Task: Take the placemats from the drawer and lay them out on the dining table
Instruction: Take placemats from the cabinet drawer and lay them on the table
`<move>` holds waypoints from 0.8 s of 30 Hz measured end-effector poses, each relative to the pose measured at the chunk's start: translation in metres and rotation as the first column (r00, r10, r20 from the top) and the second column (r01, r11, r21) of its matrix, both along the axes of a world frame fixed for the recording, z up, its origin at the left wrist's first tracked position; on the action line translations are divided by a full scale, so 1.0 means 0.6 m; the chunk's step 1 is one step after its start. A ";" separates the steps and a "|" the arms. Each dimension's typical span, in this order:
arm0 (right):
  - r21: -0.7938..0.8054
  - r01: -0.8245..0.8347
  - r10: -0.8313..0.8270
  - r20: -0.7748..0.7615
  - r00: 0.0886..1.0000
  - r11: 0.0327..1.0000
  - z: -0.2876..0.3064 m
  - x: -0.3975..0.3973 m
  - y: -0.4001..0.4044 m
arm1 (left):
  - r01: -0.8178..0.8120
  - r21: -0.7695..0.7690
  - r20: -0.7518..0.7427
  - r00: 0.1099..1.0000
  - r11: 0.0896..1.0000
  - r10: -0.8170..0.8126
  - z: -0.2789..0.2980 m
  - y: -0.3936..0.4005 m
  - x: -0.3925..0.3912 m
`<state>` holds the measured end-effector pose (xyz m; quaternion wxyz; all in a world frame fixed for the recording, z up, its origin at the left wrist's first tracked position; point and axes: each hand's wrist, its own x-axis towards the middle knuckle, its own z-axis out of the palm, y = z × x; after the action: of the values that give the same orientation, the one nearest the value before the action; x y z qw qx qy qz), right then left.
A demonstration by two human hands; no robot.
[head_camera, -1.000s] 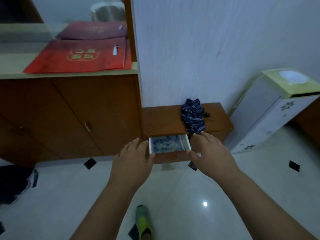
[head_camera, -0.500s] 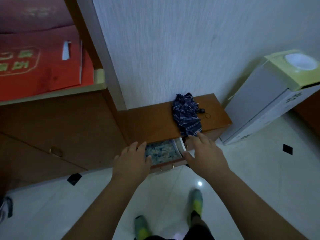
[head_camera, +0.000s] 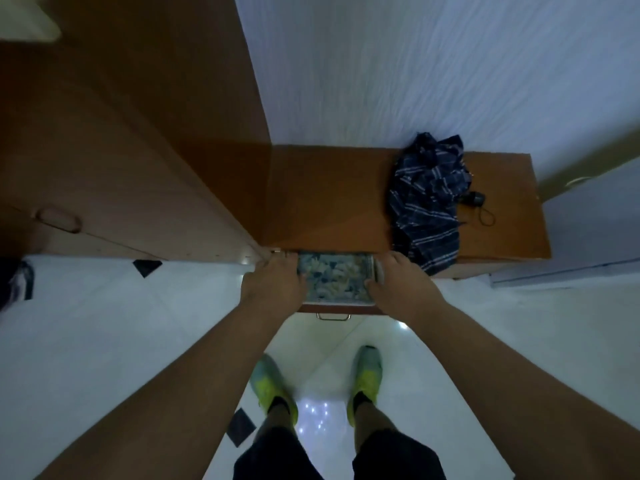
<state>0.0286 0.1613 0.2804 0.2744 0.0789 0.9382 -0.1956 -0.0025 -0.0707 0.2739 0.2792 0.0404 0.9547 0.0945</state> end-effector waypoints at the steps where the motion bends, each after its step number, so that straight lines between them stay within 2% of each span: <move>1: -0.001 0.007 -0.007 0.023 1.000 1.000 -0.032 -0.005 0.002 | 0.003 -0.012 0.019 1.000 1.000 -0.002 -0.031 0.005 -0.008; 4: -0.038 0.077 -0.072 0.126 0.989 0.996 -0.136 -0.020 0.008 | -0.012 -0.035 0.090 0.996 0.999 0.015 -0.128 0.013 -0.027; 7: -0.088 0.171 -0.147 0.227 0.963 0.981 -0.241 -0.032 0.007 | -0.062 0.010 0.197 0.979 0.998 0.059 -0.225 0.015 -0.030; 12: -0.039 0.203 -0.174 0.378 0.909 0.978 -0.378 -0.055 0.005 | -0.181 0.058 0.382 0.912 0.982 0.146 -0.360 0.017 -0.027; 16: 0.016 0.298 -0.280 0.401 0.872 0.954 -0.455 -0.076 0.008 | -0.279 0.083 0.418 0.881 0.957 0.221 -0.433 0.006 -0.036; 18: 0.007 0.264 -0.239 0.444 0.863 0.965 -0.486 -0.082 0.011 | -0.344 0.058 0.437 0.853 0.937 0.286 -0.459 0.002 -0.038; 20: 0.021 0.293 -0.268 0.472 0.840 0.956 -0.513 -0.083 0.015 | -0.405 0.020 0.453 0.819 0.914 0.353 -0.483 0.003 -0.039; 24: 0.039 0.439 -0.405 0.468 0.786 0.897 -0.554 -0.075 0.014 | -0.341 -0.102 0.499 0.795 0.935 0.344 -0.494 0.038 -0.063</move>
<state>-0.0166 0.1697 -0.0518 0.4427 0.3211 0.7955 -0.2611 -0.0405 -0.0482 -0.0227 0.4995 -0.1602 0.8386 0.1473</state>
